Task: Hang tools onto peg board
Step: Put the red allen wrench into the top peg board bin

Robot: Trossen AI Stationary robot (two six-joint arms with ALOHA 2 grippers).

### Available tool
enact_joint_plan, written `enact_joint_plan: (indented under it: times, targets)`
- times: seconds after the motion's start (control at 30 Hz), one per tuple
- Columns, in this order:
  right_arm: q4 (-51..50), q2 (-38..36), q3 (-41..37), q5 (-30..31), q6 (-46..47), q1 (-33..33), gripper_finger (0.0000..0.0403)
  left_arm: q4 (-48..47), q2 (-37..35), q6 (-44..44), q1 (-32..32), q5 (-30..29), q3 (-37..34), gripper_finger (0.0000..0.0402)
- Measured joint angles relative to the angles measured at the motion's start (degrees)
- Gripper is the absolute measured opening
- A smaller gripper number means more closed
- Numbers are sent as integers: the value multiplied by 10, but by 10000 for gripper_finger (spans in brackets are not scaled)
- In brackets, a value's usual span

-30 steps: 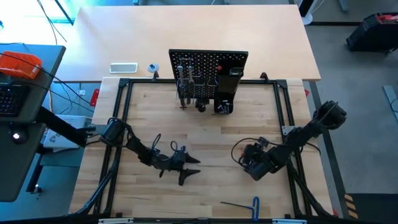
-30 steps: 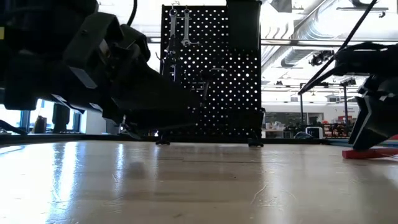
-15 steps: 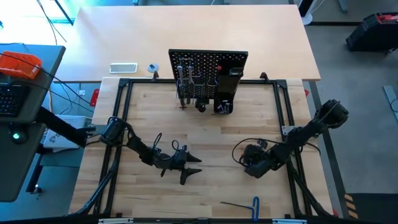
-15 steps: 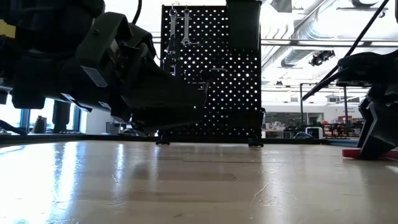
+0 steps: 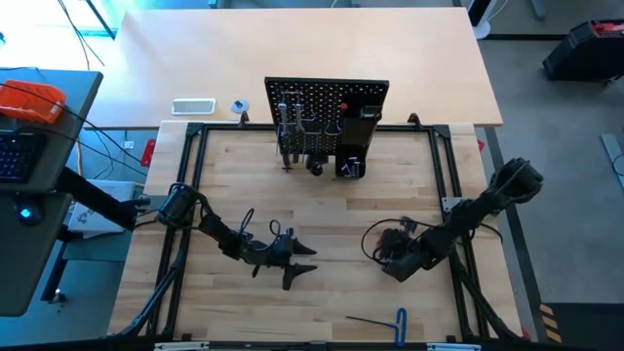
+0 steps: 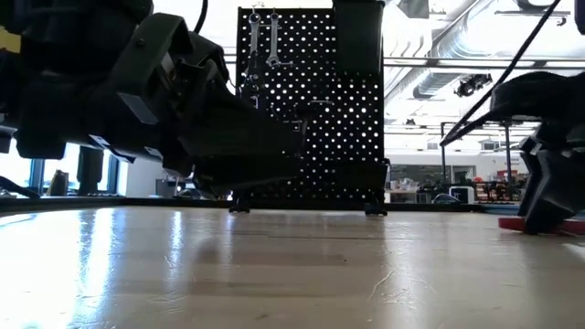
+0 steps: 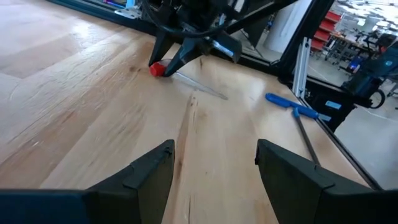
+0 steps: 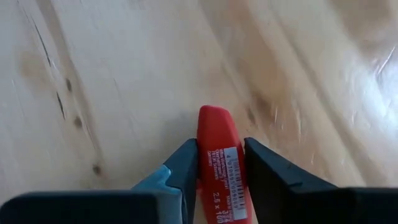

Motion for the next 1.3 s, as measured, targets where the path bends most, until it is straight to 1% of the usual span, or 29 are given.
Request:
enact_joint_plan:
  times: [0.13,0.4,0.83,1.07,1.3]
  targets:
    - [-13,0,32,37,-16,-1,97,0,0,-5,3,1,10,218]
    - [-21,-1,75,91,-68,0,97,0,0,-4,6,16,28,218]
    - [-25,-2,131,150,-135,0,97,0,0,-29,6,15,29,218]
    - [-23,-2,175,202,-198,0,97,0,0,-56,10,16,32,218]
    - [1,-3,220,257,-291,0,97,0,0,-60,21,23,62,218]
